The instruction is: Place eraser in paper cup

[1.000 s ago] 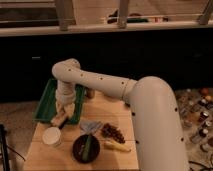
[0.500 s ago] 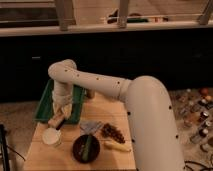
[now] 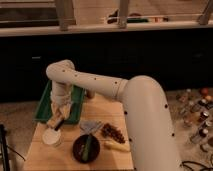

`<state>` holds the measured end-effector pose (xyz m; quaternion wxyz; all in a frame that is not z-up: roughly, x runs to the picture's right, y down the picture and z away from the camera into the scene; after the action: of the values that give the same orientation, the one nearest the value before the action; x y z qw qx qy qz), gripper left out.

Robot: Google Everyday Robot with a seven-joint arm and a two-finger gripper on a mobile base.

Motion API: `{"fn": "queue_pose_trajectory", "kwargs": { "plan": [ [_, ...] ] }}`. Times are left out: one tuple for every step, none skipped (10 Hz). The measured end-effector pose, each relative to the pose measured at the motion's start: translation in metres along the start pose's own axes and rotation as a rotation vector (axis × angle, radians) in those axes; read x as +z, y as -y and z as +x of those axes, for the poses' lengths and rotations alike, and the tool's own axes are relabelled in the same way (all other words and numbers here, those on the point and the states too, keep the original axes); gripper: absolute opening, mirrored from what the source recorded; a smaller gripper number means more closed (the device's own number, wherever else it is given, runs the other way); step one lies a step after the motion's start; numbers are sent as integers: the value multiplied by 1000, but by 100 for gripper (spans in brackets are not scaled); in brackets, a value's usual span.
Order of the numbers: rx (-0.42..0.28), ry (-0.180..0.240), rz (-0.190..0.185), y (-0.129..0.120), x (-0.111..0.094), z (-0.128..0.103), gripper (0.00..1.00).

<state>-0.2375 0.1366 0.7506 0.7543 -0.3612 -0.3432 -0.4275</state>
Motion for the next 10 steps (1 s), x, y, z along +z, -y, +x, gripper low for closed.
{"fn": "queue_pose_trajectory", "kwargs": {
  "plan": [
    [-19, -3, -6, 3, 1, -4, 0],
    [-45, -6, -16, 7, 2, -11, 0],
    [-99, -7, -39, 17, 8, -25, 0],
    [-125, -8, -53, 21, 11, -31, 0],
    [-149, -8, -66, 24, 15, -38, 0],
    [-172, -8, -83, 25, 18, -43, 0],
    [-186, -7, -94, 26, 20, -47, 0],
    [-203, -4, -111, 25, 23, -52, 0],
    [-217, 1, -128, 23, 27, -56, 0],
    [-228, 6, -141, 21, 30, -59, 0]
  ]
}}
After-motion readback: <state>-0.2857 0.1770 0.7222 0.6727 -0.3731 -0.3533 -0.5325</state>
